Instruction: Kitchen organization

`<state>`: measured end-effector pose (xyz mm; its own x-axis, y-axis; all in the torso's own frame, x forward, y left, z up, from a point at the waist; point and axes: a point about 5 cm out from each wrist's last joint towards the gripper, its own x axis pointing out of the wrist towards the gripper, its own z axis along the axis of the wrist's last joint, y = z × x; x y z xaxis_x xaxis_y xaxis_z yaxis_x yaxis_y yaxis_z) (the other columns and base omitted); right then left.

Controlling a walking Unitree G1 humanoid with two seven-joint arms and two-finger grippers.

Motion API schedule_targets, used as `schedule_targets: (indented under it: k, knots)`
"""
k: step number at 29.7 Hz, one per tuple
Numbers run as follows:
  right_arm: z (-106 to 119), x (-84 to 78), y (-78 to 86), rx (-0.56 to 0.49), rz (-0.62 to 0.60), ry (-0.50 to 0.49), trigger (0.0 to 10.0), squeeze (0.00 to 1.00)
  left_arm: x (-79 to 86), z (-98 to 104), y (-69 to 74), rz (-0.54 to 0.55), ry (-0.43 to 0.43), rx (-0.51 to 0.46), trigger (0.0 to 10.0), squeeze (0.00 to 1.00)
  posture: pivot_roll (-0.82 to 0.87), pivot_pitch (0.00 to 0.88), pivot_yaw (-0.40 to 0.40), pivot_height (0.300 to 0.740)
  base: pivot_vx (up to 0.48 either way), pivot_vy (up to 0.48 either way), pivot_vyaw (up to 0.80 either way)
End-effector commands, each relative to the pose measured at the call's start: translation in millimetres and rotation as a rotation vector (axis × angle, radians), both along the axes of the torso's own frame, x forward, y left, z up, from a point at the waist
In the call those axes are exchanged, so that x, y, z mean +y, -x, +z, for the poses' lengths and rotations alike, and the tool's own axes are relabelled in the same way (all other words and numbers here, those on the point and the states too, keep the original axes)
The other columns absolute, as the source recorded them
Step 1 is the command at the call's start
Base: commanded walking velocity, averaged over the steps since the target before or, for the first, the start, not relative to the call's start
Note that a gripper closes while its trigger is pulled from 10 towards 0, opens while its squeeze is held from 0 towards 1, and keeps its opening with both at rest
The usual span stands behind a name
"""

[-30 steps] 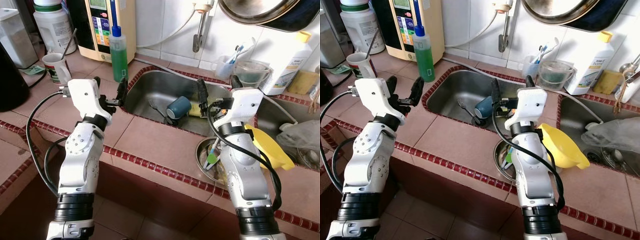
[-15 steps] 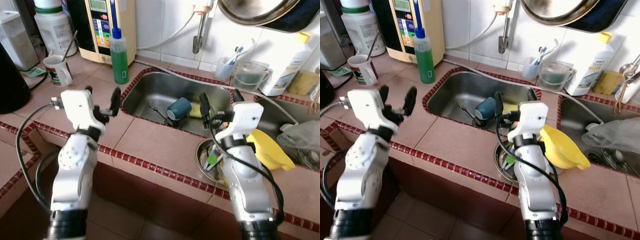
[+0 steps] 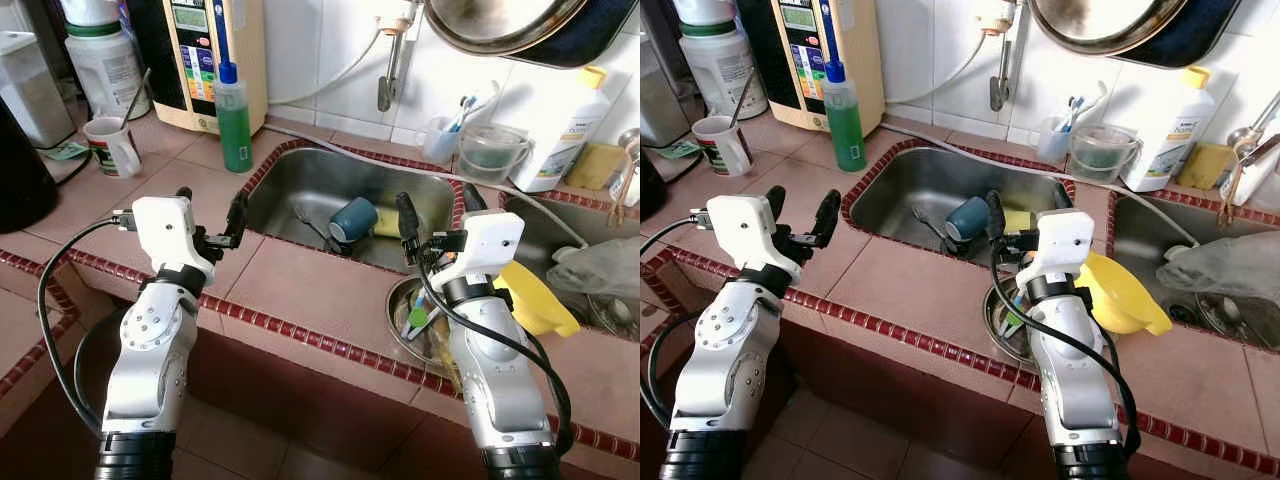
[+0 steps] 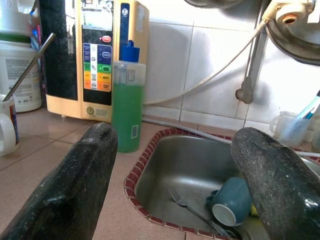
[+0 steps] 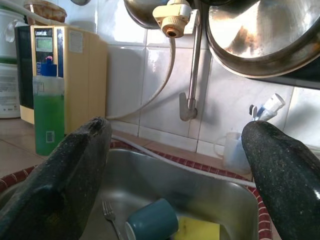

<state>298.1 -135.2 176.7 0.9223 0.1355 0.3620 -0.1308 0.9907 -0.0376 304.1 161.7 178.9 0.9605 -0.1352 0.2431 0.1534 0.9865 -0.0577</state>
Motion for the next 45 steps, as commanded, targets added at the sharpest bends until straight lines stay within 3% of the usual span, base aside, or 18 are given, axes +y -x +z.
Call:
schedule_targets:
  k: [1,17,25,45]
  knots:
    - [4.4,-1.2,-1.4,-0.005,0.002,0.0,10.0,0.0,-2.6,5.0,0.4,-0.014,-0.005,-0.016,10.0,0.0,-0.02,0.0,-0.015,0.74,0.0,0.0,0.0]
    - [9.4,-1.3,-5.2,0.0,0.008,0.008,10.0,0.0,-6.7,5.7,-2.2,-0.024,0.045,-0.002,10.0,0.0,-0.02,0.0,-0.023,0.74,0.0,0.0,-0.72]
    - [12.6,-0.7,-5.5,-0.017,0.012,0.013,10.0,0.0,-5.9,7.0,-3.0,-0.013,0.057,-0.006,10.0,0.0,-0.02,0.0,-0.027,0.74,0.0,0.389,-0.75]
    - [17.7,0.1,-6.4,-0.047,0.036,0.022,10.0,0.0,-7.7,11.0,-3.5,-0.012,0.06,-0.029,10.0,0.0,-0.02,0.0,-0.04,0.74,0.0,0.0,0.0]
